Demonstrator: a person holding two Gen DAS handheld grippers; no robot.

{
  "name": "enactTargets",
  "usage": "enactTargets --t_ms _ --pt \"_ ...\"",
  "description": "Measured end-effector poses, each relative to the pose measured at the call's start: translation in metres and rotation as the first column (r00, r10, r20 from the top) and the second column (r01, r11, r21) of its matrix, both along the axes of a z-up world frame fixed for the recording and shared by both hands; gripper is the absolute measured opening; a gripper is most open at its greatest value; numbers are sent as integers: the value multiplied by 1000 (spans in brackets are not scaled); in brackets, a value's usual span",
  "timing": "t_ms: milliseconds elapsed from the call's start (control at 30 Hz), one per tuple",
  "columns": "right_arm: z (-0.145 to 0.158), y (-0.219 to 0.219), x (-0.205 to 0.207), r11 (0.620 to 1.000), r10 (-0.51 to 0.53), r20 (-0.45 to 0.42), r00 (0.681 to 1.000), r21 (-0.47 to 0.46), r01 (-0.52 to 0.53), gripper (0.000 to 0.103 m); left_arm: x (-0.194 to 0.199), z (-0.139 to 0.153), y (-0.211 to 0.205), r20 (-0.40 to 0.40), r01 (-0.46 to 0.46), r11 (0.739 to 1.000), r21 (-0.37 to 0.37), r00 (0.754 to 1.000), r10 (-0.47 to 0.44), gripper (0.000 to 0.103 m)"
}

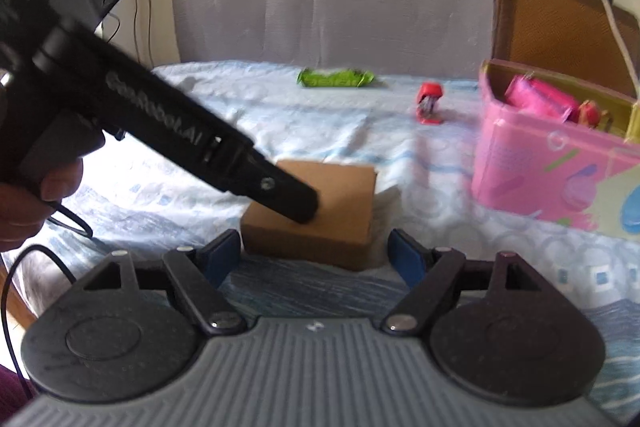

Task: Organize rigid objects
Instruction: 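Carry the box over the tin with the right tool while the left tool steadies it, then open the right tool to drop the box into the tin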

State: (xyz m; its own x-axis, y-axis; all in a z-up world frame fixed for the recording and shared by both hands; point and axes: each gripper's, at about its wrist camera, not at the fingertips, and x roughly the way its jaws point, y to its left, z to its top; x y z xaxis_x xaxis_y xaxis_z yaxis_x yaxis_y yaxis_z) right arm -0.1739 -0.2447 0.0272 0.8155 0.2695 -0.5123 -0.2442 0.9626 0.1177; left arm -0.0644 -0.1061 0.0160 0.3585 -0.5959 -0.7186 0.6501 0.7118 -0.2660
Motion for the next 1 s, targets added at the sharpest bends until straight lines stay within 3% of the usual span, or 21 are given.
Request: enactTargets --t_ms 100,200,367,467,733,867,1000 --pt "2 2 -2 1000 -7 19 1000 -9 7 71 -2 10 -6 20 -3 1000 9 1000 2 55" --pt "10 -7 -8 999 -49 81 996 2 49 71 -6 32 -20 104 40 999 14 994 -42 54" --pt "38 -29 -7 989 -121 225 967 -52 136 71 -12 72 -64 258 102 993 53 960 -113 54" --pt "51 -51 -1 976 -178 279 944 -70 205 71 -7 86 -95 306 136 990 36 942 -141 55" --pt "59 -115 14 936 -311 287 906 -70 344 71 24 84 -164 233 215 975 -59 952 -196 54" --pt "52 -138 19 921 -358 259 897 -61 385 71 33 75 -191 218 224 973 -48 954 -208 54" --pt "41 -152 40 899 -407 224 886 -71 431 72 38 64 -212 242 175 985 10 955 -172 64"
